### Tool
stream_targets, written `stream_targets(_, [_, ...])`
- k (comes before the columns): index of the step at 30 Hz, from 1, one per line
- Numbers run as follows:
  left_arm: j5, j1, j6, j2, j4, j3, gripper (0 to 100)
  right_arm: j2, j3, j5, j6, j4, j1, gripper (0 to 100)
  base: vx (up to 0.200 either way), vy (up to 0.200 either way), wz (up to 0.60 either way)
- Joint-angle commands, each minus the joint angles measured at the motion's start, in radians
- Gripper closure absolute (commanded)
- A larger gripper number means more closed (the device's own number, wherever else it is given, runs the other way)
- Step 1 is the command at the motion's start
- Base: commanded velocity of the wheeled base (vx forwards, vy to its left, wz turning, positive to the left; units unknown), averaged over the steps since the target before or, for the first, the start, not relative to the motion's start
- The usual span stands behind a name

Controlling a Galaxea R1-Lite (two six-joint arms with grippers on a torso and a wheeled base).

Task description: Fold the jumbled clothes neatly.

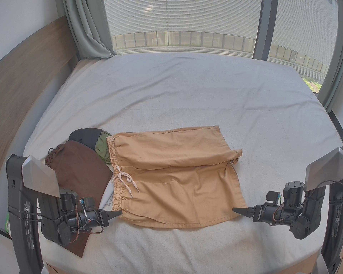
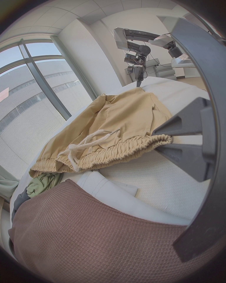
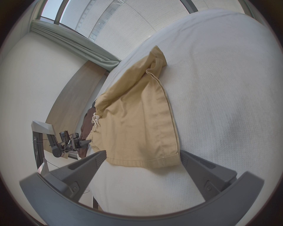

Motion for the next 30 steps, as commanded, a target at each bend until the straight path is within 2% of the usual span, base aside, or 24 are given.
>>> stream_targets(1, [-0.001,0.0,0.0,0.001,-0.001,-0.001,100,-0.055,0.01,0.005,0.008,-0.002,-0.001,0,0.0,0.0,0.0])
stream_targets(19, [-0.001,0.0,0.018,0.008,0.001,-0.001,100,-0.031,0.009,0.006,0.008,-0.002,-0.003,0,0.0,0.0,0.0])
stream_targets(20, [-0.001,0.0,0.018,0.008,0.001,-0.001,100,-0.028,0.007,0.006,0.008,-0.002,-0.004,100,0.0,0.0,0.0])
stream_targets(30, [-0.001,0.002,0.018,0.009,0.001,-0.001,100,-0.002,-0.005,0.003,0.005,-0.002,-0.017,100,0.0,0.0,0.0])
